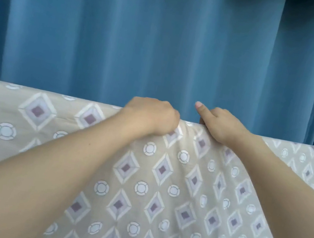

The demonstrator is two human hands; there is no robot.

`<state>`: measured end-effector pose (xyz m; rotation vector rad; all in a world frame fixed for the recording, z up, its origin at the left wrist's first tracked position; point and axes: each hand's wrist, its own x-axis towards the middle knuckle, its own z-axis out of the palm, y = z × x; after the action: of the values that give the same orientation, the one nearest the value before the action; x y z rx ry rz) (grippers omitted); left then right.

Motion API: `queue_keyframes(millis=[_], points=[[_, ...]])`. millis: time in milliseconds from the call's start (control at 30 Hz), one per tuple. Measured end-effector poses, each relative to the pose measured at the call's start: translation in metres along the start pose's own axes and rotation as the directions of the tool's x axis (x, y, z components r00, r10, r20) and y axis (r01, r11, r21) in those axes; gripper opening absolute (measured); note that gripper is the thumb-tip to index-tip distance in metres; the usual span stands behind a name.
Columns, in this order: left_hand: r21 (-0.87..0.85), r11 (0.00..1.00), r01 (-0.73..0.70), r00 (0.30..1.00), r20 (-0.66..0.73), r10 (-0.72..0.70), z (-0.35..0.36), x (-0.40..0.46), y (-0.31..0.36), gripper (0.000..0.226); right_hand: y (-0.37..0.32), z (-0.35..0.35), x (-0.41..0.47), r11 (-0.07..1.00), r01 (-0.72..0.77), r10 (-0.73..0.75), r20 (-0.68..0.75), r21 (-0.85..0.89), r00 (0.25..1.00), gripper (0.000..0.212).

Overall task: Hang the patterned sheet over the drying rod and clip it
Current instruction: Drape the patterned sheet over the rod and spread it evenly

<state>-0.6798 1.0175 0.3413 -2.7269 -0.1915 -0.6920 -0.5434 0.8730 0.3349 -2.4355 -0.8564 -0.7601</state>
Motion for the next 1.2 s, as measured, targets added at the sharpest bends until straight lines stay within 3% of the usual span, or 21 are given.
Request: queue_keyframes(millis=[67, 100, 200, 267, 367, 467, 567, 700, 800, 900, 1033, 1133, 1200], points=[[-0.051, 0.999, 0.001, 0.993, 0.122, 0.005, -0.005, 0.007, -0.003, 0.032, 0.026, 0.008, -0.014, 0.992, 0.031, -0.066, -0.294, -0.122, 0.953, 0.078], [-0.048, 0.999, 0.013, 0.994, 0.106, -0.008, -0.006, 0.007, -0.002, 0.032, 0.037, 0.012, -0.023, 0.990, 0.039, -0.093, -0.415, -0.138, 0.905, 0.074], [0.046, 0.993, 0.106, 0.988, -0.117, -0.100, 0.004, 0.002, 0.013, 0.030, 0.064, 0.023, -0.037, 0.984, 0.081, -0.158, -0.550, -0.161, 0.820, 0.056], [0.028, 0.988, 0.149, 0.943, -0.304, -0.134, 0.015, 0.000, 0.031, 0.026, 0.071, 0.030, -0.034, 0.979, 0.069, -0.161, -0.517, -0.194, 0.840, 0.047], [0.062, 0.996, 0.058, 0.898, -0.440, -0.025, 0.026, 0.009, 0.061, 0.015, 0.064, 0.026, -0.023, 0.981, 0.000, -0.088, -0.444, -0.194, 0.892, 0.055], [0.142, 0.990, -0.017, 0.898, -0.434, 0.078, 0.031, 0.021, 0.078, 0.024, 0.056, 0.011, -0.009, 0.988, -0.014, -0.030, -0.280, -0.153, 0.960, 0.062], [0.102, 0.993, -0.052, 0.920, -0.381, 0.087, 0.032, 0.033, 0.082, 0.039, 0.061, -0.002, -0.005, 0.996, -0.017, 0.003, -0.159, -0.082, 0.987, 0.064], [-0.161, 0.987, -0.002, 0.993, -0.116, -0.017, 0.009, 0.047, 0.081, 0.038, 0.104, 0.000, -0.020, 0.980, 0.008, -0.074, -0.327, -0.198, 0.942, 0.064], [-0.118, 0.992, 0.054, 0.999, 0.002, -0.054, 0.002, 0.057, 0.086, 0.032, 0.141, -0.007, -0.031, 0.981, -0.025, -0.046, -0.353, -0.193, 0.935, 0.056], [0.000, 0.997, 0.078, 0.986, -0.150, -0.077, 0.007, 0.063, 0.113, 0.029, 0.163, -0.011, -0.025, 0.991, -0.049, 0.009, -0.308, -0.123, 0.951, 0.058], [0.001, 1.000, 0.005, 0.902, -0.433, -0.004, 0.023, 0.081, 0.170, 0.032, 0.166, -0.022, 0.001, 0.989, -0.060, 0.038, -0.163, -0.136, 0.986, 0.059], [0.102, 0.994, 0.032, 0.908, -0.420, 0.014, 0.032, 0.094, 0.191, 0.031, 0.172, -0.035, 0.014, 0.997, 0.010, -0.004, 0.080, -0.077, 0.997, 0.062], [0.167, 0.984, 0.063, 0.926, -0.377, 0.005, 0.035, 0.099, 0.195, 0.022, 0.188, -0.039, 0.013, 0.999, 0.051, -0.051, 0.123, 0.007, 0.991, 0.061]])
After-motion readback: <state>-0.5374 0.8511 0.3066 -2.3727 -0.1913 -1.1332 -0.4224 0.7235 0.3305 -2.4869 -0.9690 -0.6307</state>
